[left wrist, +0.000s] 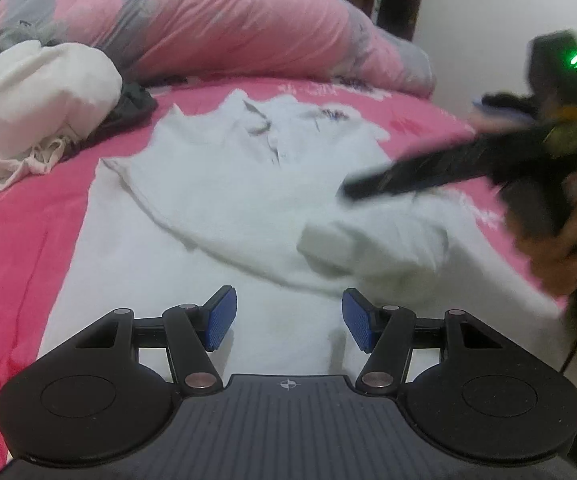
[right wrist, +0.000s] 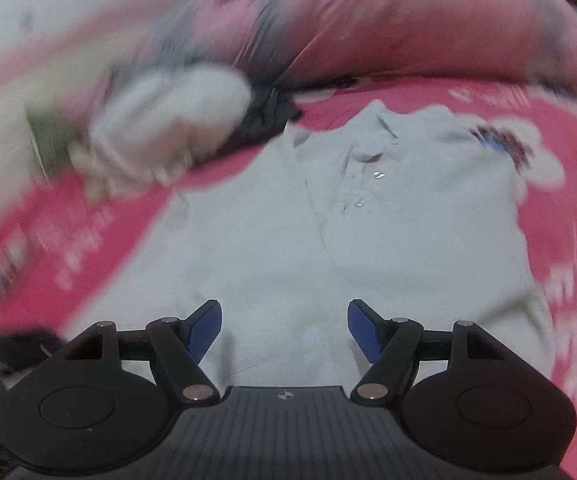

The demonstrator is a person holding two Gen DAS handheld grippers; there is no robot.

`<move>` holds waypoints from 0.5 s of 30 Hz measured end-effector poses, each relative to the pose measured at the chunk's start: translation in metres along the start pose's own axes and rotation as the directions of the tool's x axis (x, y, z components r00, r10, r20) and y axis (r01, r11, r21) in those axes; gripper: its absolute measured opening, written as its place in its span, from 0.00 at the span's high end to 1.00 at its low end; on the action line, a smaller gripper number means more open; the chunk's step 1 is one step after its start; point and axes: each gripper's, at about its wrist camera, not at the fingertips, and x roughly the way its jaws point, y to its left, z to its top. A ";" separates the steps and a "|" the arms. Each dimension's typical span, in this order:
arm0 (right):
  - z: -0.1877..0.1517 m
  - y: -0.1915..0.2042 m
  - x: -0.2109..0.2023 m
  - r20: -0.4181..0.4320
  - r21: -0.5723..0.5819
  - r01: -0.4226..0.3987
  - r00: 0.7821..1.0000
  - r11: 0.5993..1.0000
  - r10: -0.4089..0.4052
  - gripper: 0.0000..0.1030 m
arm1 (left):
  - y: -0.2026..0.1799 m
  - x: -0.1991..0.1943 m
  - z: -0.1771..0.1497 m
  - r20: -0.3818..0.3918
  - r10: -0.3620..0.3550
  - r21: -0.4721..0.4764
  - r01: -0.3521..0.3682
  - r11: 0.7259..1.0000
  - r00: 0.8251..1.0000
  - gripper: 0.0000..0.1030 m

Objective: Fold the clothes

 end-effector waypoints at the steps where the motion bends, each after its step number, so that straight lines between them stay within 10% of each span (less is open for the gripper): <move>1: 0.000 0.010 0.010 -0.022 -0.071 0.032 0.999 0.997 -0.034 0.35 | 0.001 0.002 0.003 0.004 -0.004 -0.007 0.004 1.000 1.000 0.43; 4: -0.011 0.013 0.022 -0.076 -0.109 0.105 0.991 0.989 -0.113 0.86 | 0.006 0.011 0.003 -0.005 0.007 -0.026 -0.007 1.000 1.000 0.43; 11: -0.065 -0.016 -0.092 0.161 0.086 -0.049 0.986 0.995 0.035 0.93 | 0.026 0.013 -0.003 -0.011 -0.069 -0.152 0.066 0.986 0.998 0.43; 15: -0.114 -0.018 -0.135 0.168 0.137 -0.092 0.983 0.986 0.069 0.78 | 0.024 0.014 0.003 0.019 -0.073 -0.136 0.075 0.988 0.997 0.43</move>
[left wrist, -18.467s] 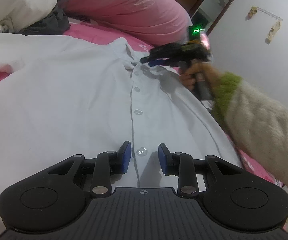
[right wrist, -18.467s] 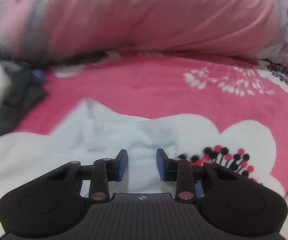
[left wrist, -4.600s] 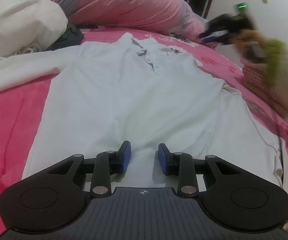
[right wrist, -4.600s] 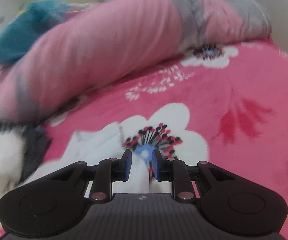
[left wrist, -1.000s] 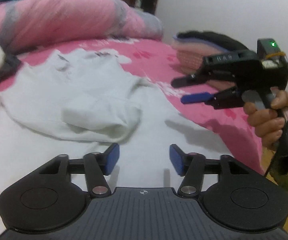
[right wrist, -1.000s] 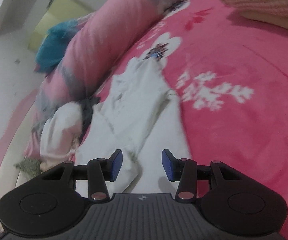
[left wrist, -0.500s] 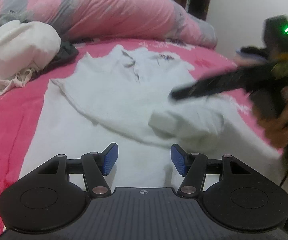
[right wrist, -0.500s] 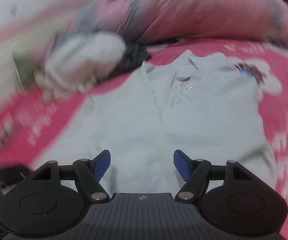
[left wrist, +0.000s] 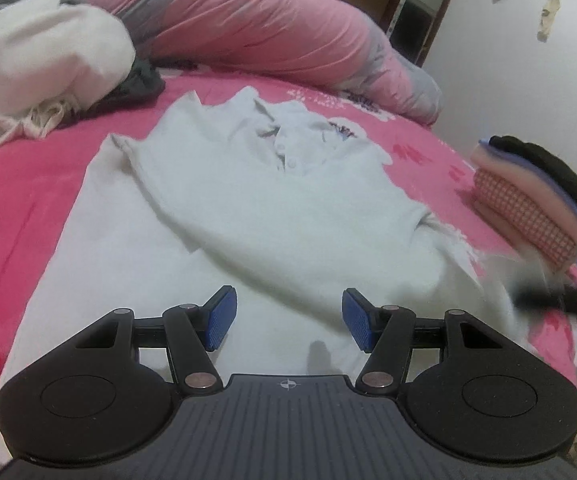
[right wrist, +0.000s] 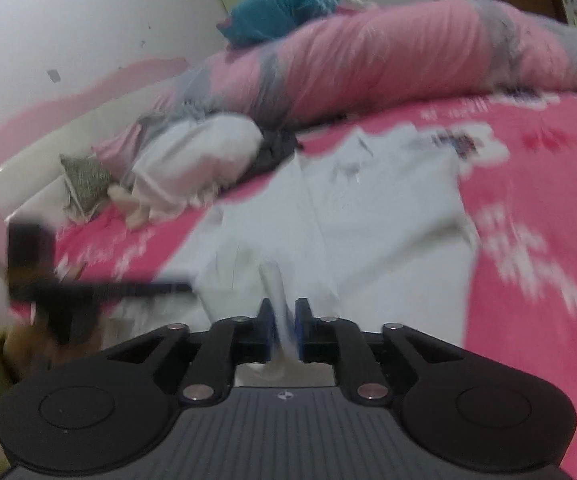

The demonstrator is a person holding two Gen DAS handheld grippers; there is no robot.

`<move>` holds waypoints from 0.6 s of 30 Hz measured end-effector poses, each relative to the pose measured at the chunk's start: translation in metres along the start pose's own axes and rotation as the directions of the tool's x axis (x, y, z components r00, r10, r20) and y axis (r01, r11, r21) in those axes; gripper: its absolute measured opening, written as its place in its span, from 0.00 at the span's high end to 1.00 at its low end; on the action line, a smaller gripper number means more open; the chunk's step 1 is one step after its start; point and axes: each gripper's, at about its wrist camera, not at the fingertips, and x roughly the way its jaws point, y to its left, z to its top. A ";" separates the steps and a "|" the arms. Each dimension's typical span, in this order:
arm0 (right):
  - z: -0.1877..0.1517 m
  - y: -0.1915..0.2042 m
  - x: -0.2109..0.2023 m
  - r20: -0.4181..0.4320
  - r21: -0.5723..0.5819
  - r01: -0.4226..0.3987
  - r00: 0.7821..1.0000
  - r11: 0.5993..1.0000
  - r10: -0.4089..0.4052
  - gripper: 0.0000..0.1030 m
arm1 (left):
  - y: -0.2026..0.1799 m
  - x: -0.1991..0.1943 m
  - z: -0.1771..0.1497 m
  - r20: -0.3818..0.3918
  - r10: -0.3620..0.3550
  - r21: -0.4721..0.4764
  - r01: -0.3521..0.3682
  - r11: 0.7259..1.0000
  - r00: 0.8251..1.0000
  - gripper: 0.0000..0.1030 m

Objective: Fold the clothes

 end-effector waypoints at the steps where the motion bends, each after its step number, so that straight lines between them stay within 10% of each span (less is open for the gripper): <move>1: -0.008 -0.001 -0.006 -0.019 -0.003 0.033 0.999 0.999 -0.033 0.60 | -0.002 0.001 0.001 0.007 0.001 0.014 -0.001 1.000 1.000 0.43; 6: -0.037 -0.012 -0.034 -0.073 0.017 0.166 0.984 0.986 -0.165 0.50 | -0.019 0.010 0.005 0.029 -0.004 0.101 0.001 0.995 1.000 0.43; 11: -0.018 -0.022 -0.055 0.066 0.112 0.109 0.991 0.988 -0.117 0.48 | -0.036 0.027 0.005 -0.005 -0.011 0.172 0.011 0.985 1.000 0.43; 18: 0.003 0.031 -0.028 0.097 -0.201 0.045 0.995 0.979 -0.026 0.41 | -0.063 0.037 -0.005 -0.112 -0.140 0.134 0.155 0.979 0.984 0.43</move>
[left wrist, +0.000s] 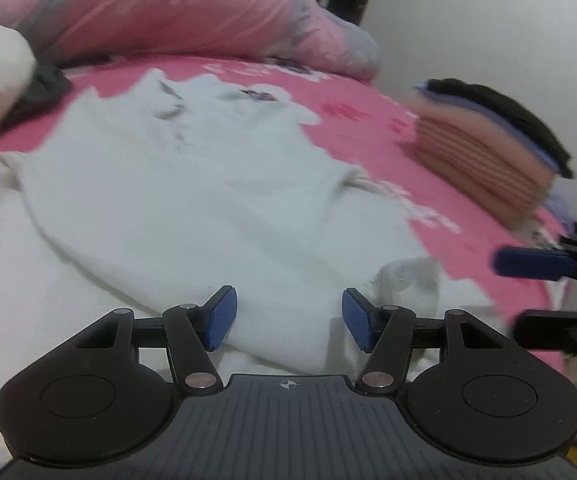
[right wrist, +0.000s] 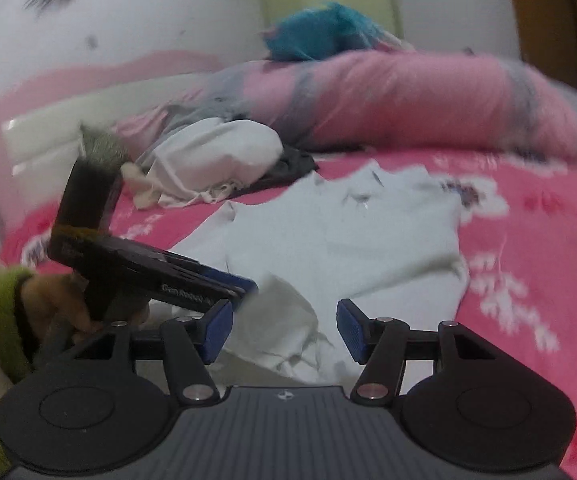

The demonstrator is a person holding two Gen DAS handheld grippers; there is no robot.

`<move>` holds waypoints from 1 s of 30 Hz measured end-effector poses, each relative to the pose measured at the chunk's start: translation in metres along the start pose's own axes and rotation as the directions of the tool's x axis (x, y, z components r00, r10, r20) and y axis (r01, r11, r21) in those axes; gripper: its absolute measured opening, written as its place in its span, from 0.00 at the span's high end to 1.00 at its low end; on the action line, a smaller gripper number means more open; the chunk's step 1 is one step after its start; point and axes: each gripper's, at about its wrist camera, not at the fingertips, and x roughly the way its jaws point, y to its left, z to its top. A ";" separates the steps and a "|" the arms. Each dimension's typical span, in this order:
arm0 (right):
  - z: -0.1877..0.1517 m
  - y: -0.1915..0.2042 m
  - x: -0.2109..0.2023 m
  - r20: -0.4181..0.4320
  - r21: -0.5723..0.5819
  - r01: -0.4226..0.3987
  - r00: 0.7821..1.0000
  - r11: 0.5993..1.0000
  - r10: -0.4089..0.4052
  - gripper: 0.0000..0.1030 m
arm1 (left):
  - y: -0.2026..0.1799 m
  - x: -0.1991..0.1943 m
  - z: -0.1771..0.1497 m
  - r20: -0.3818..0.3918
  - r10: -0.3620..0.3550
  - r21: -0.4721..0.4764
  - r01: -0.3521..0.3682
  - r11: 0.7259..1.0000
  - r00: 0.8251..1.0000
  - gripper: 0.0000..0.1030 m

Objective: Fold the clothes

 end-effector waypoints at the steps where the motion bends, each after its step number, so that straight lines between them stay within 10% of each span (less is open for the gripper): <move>1: 0.000 -0.001 -0.003 0.010 0.006 0.007 1.000 1.000 -0.007 0.41 | -0.008 0.000 -0.003 0.001 -0.020 0.013 0.020 1.000 1.000 0.43; 11: -0.017 -0.061 -0.025 0.062 0.363 0.090 0.991 0.928 -0.120 0.39 | -0.058 -0.006 -0.040 -0.090 -0.124 0.259 0.143 0.955 0.988 0.43; 25: -0.018 -0.048 0.021 -0.081 0.304 0.071 0.996 0.950 -0.049 0.40 | -0.012 -0.001 0.015 0.060 -0.059 0.275 0.040 0.961 0.996 0.43; 30: -0.027 -0.051 0.022 -0.136 0.326 0.121 0.988 0.938 -0.080 0.82 | 0.016 0.024 0.013 -0.146 -0.140 0.179 0.166 0.970 0.979 0.47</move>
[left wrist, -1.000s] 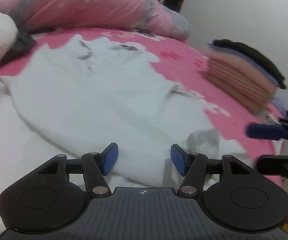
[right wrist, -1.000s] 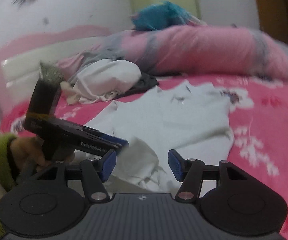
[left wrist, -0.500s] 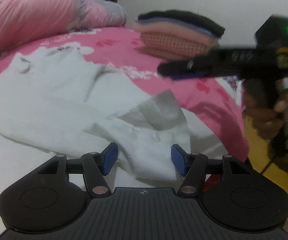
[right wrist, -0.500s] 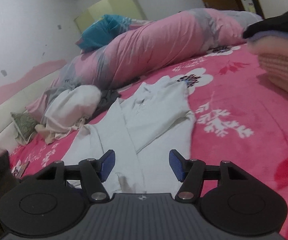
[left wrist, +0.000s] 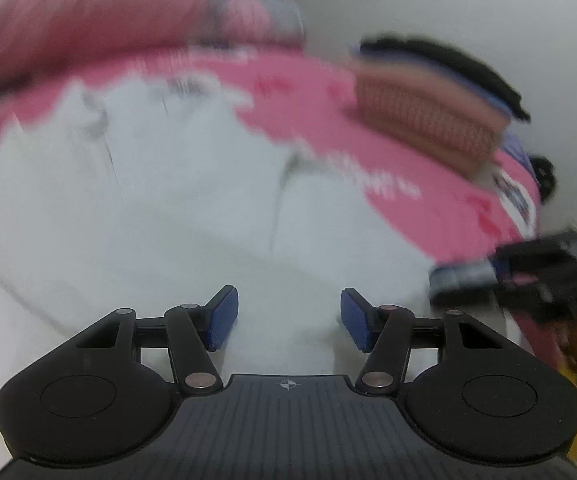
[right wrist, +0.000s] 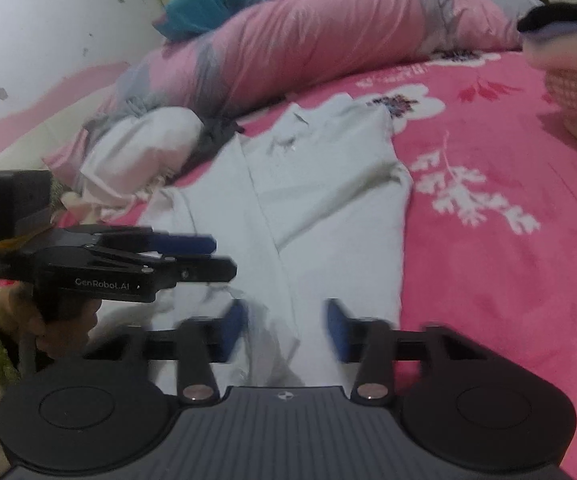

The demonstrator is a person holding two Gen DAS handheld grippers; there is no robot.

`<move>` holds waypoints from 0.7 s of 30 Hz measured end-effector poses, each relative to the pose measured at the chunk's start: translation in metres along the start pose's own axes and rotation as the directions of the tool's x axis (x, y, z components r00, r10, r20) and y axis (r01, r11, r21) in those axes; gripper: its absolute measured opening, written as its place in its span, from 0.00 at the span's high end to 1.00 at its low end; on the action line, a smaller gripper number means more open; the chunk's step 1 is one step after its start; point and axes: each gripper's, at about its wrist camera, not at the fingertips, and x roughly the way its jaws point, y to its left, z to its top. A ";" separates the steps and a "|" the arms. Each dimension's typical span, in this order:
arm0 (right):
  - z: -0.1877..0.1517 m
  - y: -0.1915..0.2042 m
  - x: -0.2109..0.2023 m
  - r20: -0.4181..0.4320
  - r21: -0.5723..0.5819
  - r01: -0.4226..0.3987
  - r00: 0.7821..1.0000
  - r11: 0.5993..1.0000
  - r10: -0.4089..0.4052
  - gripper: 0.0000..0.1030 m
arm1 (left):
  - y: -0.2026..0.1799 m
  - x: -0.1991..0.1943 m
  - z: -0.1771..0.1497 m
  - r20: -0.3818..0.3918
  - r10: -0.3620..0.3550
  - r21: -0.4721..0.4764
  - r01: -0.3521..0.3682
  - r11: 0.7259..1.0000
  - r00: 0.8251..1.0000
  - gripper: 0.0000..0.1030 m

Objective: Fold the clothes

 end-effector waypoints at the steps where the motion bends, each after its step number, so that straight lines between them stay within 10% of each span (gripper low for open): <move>1: 0.000 -0.003 0.000 0.001 0.016 0.014 1.000 1.000 -0.014 0.84 | 0.002 -0.005 -0.006 -0.011 -0.024 0.005 0.024 1.000 1.000 0.47; 13: 0.012 -0.022 -0.026 0.113 0.100 0.219 0.967 0.971 -0.230 0.84 | 0.005 -0.052 -0.050 -0.051 0.017 0.099 -0.012 0.995 0.999 0.46; 16: 0.021 -0.006 -0.041 0.177 0.053 0.120 0.976 0.991 -0.128 0.83 | 0.003 -0.062 -0.049 -0.013 0.018 0.114 -0.016 0.993 1.000 0.46; 21: 0.021 0.050 -0.014 0.032 -0.172 -0.041 0.998 0.984 0.047 0.79 | -0.001 -0.063 -0.038 0.086 0.015 0.064 -0.021 0.998 0.996 0.45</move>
